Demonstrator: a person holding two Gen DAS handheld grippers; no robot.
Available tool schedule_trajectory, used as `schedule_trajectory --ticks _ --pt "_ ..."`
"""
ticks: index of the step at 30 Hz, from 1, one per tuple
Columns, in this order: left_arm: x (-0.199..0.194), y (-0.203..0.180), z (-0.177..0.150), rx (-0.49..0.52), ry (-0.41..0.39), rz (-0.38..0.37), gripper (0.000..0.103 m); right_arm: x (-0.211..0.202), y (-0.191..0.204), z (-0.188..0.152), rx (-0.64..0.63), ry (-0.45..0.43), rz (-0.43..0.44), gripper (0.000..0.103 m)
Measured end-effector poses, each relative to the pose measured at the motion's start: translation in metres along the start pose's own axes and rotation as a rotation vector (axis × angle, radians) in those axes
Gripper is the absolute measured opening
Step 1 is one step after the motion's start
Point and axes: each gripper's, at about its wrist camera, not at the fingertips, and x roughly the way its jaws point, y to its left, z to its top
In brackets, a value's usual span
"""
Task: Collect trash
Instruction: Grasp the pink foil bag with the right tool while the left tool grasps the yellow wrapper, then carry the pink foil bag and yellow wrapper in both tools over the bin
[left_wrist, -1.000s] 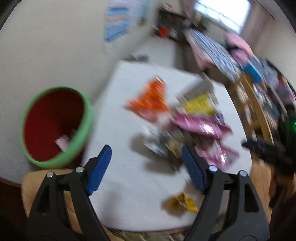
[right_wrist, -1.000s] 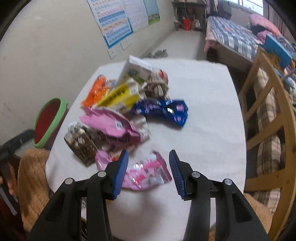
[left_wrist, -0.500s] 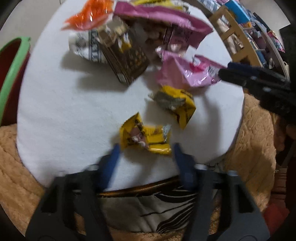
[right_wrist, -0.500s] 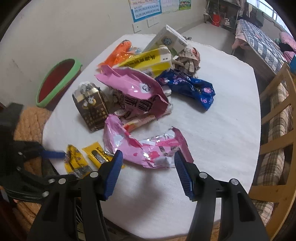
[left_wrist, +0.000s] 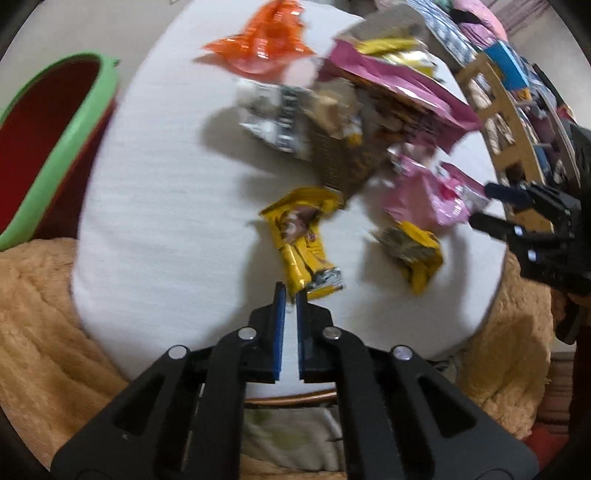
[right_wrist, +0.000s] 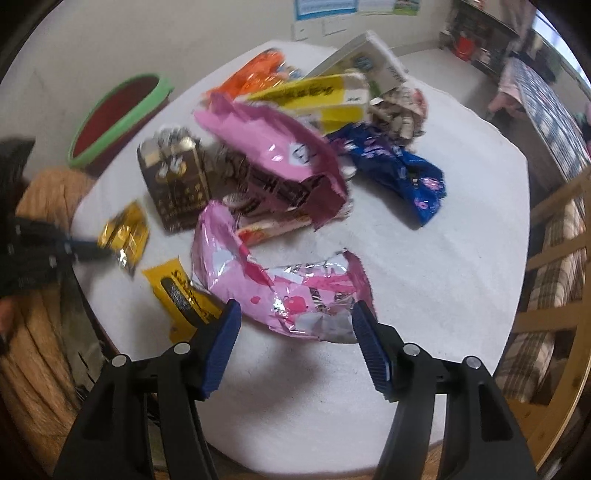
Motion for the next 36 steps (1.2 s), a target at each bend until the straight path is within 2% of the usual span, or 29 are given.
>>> schedule_trajectory --ticks 2,3,4,5,11,12,15,20,24,26,28,32,36 --pt "-0.003 0.008 0.001 -0.013 -0.009 0.023 0.023 0.008 0.006 0.001 -0.043 0.026 -0.007 0.061" --pt "-0.006 0.011 0.001 -0.024 -0.020 0.032 0.041 0.011 0.008 0.001 -0.060 0.035 -0.013 0.061" --pt "-0.010 0.014 0.001 -0.035 -0.033 0.034 0.048 0.015 0.012 0.001 -0.084 0.044 -0.023 0.061" --pt "-0.013 0.015 0.001 -0.042 -0.039 0.034 0.048 0.017 0.014 0.001 -0.097 0.046 -0.027 0.061" --pt "-0.018 0.019 0.001 -0.072 -0.058 -0.009 0.048 0.028 0.024 0.001 -0.117 0.048 0.004 0.057" --pt "-0.015 0.016 0.003 -0.073 -0.056 -0.020 0.048 0.030 0.025 0.000 -0.119 0.057 0.008 0.048" --pt "-0.011 0.010 0.007 -0.054 -0.054 -0.033 0.048 0.033 0.028 -0.003 -0.121 0.072 0.013 0.031" --pt "0.003 -0.006 0.018 -0.018 -0.054 -0.054 0.048 0.020 0.020 -0.006 -0.027 0.018 0.062 0.030" --pt "0.022 0.002 0.021 -0.056 -0.008 -0.076 0.048 0.003 0.012 -0.006 0.042 -0.025 0.083 0.030" --pt "0.021 0.004 0.020 -0.066 -0.021 -0.078 0.043 -0.008 0.014 -0.007 0.039 -0.052 0.056 0.030" --pt "0.021 0.006 0.020 -0.077 -0.014 -0.079 0.021 -0.017 0.015 -0.009 0.036 -0.078 0.051 0.030" --pt "0.009 0.017 0.017 -0.120 -0.050 -0.078 0.015 -0.033 0.015 -0.002 0.066 -0.127 0.060 0.030" --pt "-0.020 0.017 0.019 -0.110 -0.140 -0.036 0.015 -0.044 0.015 0.011 0.102 -0.184 0.079 0.030"
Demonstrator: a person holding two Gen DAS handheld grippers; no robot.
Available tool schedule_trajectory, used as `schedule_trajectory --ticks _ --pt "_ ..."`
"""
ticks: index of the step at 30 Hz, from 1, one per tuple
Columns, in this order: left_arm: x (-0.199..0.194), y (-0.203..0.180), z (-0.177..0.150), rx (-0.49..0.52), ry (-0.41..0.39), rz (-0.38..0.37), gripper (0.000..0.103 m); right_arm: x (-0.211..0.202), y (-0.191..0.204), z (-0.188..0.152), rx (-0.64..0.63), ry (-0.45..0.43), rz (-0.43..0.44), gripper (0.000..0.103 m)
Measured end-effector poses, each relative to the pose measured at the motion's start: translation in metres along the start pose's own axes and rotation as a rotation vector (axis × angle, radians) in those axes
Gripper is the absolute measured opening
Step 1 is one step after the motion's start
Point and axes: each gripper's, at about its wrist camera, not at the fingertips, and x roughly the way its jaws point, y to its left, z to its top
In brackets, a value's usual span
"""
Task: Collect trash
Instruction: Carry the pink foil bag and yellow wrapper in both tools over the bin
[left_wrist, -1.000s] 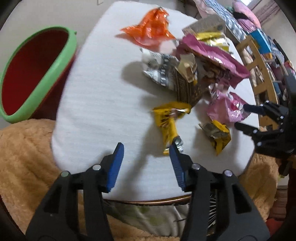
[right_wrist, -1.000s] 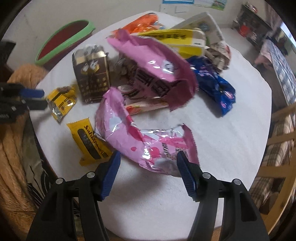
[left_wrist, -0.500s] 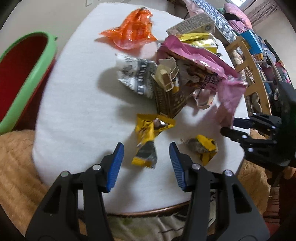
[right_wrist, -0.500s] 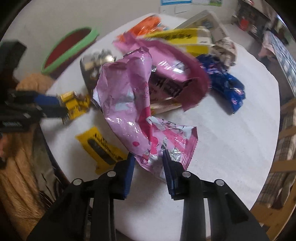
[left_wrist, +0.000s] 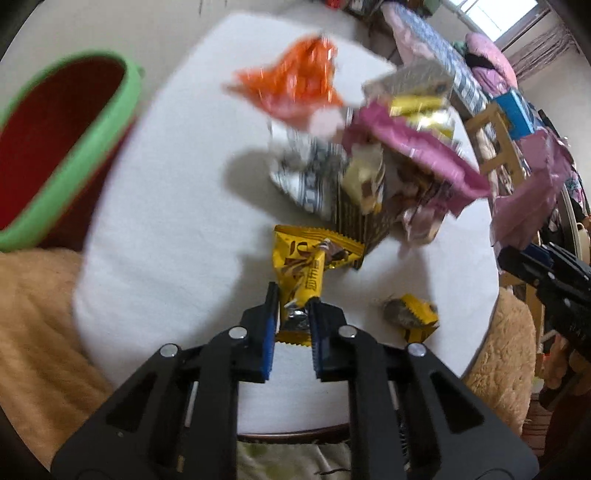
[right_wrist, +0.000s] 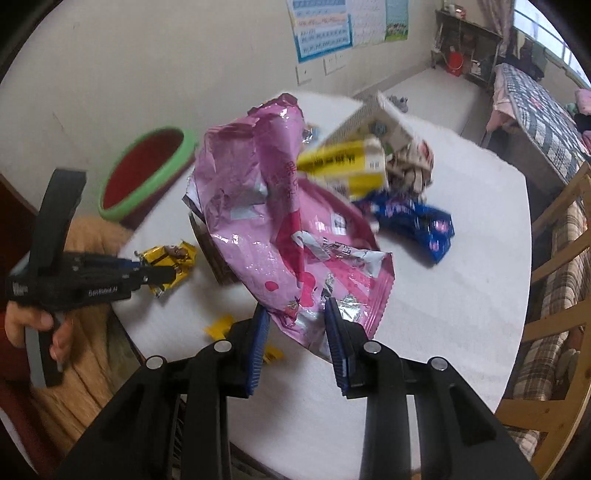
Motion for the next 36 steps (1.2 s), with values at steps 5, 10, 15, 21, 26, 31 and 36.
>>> schedule_trajectory --ticks 5,10,15,21,26,31,36 --pt "-0.041 -0.001 0.014 0.026 -0.154 0.081 0.015 -0.010 0.010 0.022 0.042 -0.077 0.025 0.030" --pt "-0.070 -0.001 0.027 0.019 -0.253 0.153 0.015 -0.011 0.022 0.039 0.048 -0.116 0.048 0.030" --pt "-0.092 0.005 0.036 0.025 -0.317 0.205 0.015 -0.011 0.036 0.045 0.040 -0.128 0.063 0.030" --pt "-0.102 0.009 0.040 0.016 -0.351 0.219 0.015 -0.011 0.044 0.054 0.034 -0.140 0.073 0.030" --pt "-0.104 0.015 0.038 0.001 -0.360 0.224 0.015 -0.009 0.052 0.062 0.021 -0.151 0.082 0.030" --pt "-0.107 0.027 0.037 -0.027 -0.364 0.239 0.015 -0.005 0.062 0.068 0.006 -0.141 0.100 0.030" --pt "-0.110 0.041 0.037 -0.061 -0.371 0.262 0.015 -0.004 0.073 0.076 -0.008 -0.151 0.121 0.030"
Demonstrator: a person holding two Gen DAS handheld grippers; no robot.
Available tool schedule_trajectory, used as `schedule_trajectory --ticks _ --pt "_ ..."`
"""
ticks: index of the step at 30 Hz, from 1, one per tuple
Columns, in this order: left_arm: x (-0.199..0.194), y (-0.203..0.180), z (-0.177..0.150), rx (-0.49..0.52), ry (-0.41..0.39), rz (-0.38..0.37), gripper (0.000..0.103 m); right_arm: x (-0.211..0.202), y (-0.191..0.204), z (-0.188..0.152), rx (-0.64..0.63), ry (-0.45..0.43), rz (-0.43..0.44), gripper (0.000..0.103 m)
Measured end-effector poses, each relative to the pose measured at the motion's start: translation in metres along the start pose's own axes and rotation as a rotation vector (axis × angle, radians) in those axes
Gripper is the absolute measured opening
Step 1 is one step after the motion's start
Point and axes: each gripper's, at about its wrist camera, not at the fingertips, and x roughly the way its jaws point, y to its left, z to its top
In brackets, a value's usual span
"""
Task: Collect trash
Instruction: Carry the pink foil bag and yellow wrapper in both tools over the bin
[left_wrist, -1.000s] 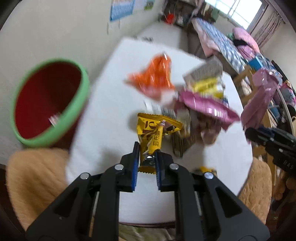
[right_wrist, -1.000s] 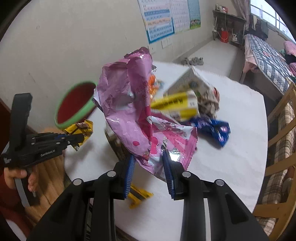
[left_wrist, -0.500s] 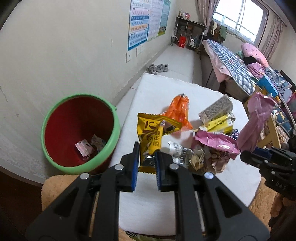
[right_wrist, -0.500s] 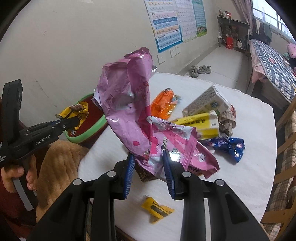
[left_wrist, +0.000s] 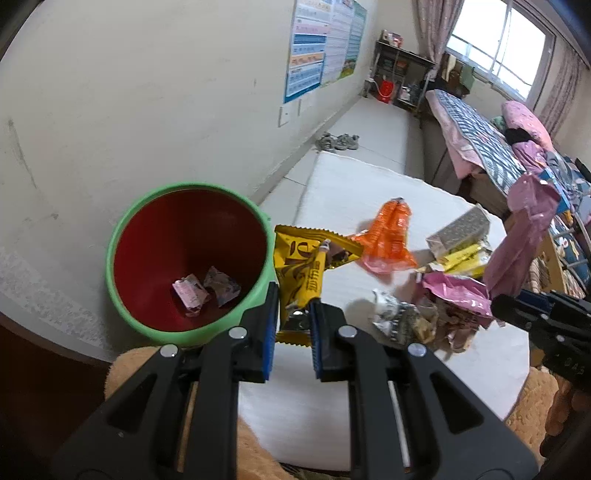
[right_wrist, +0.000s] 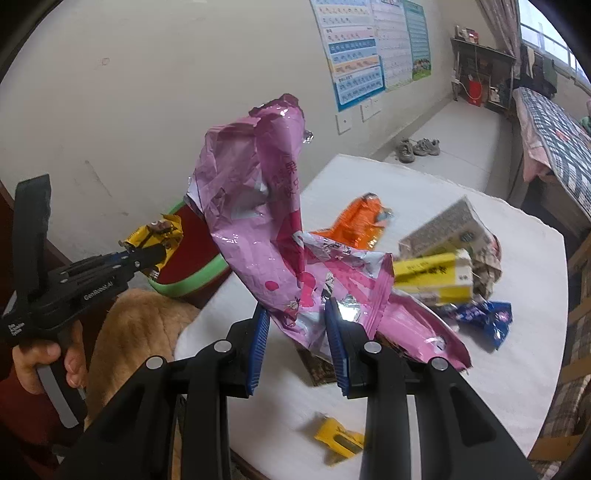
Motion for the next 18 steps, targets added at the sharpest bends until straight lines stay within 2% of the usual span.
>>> schedule_trajectory --ticks 18 --pt "0.004 0.049 0.006 -0.072 -0.018 0.063 0.015 0.028 0.056 0.035 -0.100 -0.013 0.073 0.030"
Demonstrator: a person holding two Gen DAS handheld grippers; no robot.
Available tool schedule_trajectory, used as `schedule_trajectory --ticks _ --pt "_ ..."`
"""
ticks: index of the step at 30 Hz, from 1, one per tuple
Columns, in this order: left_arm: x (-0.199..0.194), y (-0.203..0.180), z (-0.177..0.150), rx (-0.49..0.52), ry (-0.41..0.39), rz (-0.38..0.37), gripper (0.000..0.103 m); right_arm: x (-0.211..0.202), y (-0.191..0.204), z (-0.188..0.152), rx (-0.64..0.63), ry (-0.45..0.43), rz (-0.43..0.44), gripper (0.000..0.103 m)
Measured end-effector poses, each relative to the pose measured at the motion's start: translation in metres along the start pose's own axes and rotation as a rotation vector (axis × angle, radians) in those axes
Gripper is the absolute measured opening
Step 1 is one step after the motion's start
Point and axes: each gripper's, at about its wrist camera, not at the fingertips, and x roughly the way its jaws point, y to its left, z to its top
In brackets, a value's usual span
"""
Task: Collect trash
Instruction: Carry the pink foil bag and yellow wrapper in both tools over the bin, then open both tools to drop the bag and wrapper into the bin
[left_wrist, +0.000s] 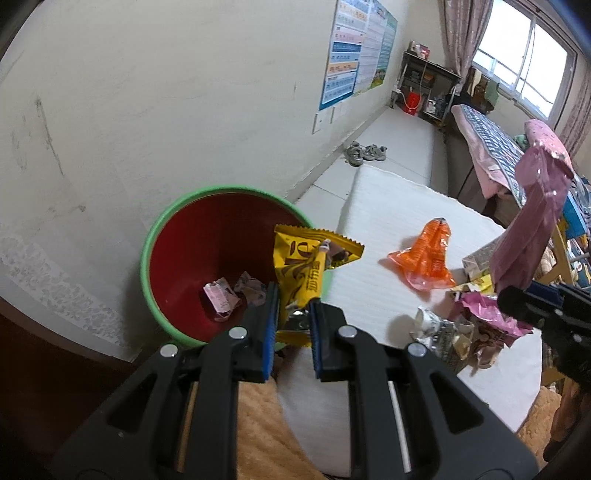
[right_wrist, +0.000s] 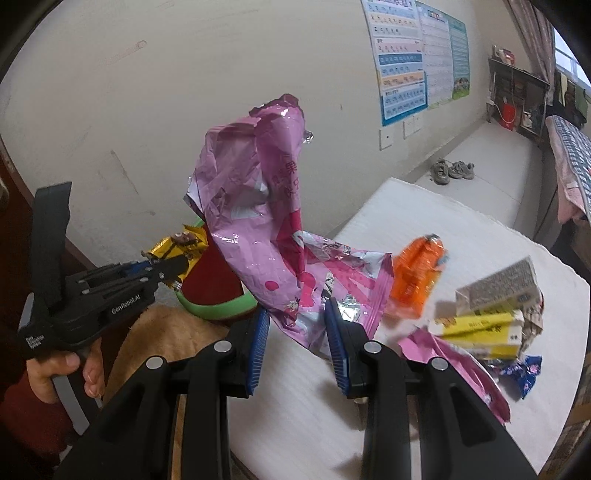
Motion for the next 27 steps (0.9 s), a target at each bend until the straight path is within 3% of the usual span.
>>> schedule_trajectory --ticks 27 --pt "0.026 0.067 0.022 -0.103 -0.005 0.091 0.015 0.093 0.042 0.061 0.076 0.096 0.212 0.032"
